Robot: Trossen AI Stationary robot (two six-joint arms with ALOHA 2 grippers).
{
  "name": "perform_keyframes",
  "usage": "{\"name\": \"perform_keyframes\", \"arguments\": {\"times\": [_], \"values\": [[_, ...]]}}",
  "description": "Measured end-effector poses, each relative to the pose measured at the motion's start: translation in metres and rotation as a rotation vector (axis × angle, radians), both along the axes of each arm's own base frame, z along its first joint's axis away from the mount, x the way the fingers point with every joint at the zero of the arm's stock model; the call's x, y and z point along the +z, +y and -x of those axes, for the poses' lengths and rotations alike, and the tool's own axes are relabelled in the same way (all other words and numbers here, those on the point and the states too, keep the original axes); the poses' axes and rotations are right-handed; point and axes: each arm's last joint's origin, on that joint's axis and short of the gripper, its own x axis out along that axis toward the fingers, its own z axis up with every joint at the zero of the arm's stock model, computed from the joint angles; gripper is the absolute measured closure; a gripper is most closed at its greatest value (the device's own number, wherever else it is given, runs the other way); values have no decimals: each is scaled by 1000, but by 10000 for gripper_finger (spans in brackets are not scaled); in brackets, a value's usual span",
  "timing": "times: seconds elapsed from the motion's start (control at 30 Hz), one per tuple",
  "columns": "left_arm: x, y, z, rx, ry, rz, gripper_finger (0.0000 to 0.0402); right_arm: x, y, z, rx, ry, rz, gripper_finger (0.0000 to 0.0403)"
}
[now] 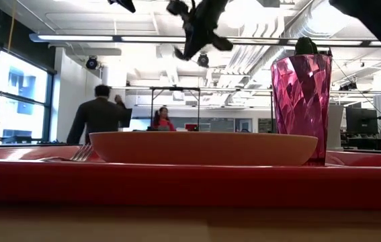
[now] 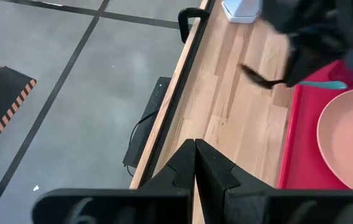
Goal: Pick and place plate/cup/fork/spoon on tray
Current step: Put the blue spoon to the right of the orange fork on the red tray
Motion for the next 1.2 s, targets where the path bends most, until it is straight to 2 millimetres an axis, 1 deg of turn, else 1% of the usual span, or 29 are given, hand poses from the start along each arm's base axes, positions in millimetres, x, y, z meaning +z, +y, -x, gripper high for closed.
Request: {"name": "perform_keyframes", "arguments": {"times": [0.17,0.3,0.43,0.67,0.97,1.2], "values": [[0,0,0,1,0,1,402,21,29,8,34,-36,30,403],[0,0,0,14,-7,12,401,31,53,15,46,-28,51,403],[0,0,0,19,-10,15,402,42,75,28,16,3,96,403],[0,0,0,19,-10,16,401,51,108,55,-81,119,150,403],[0,0,0,20,-10,16,402,70,140,75,-134,36,176,403],[0,0,0,51,-25,41,401,74,158,80,-158,0,149,403]]}}
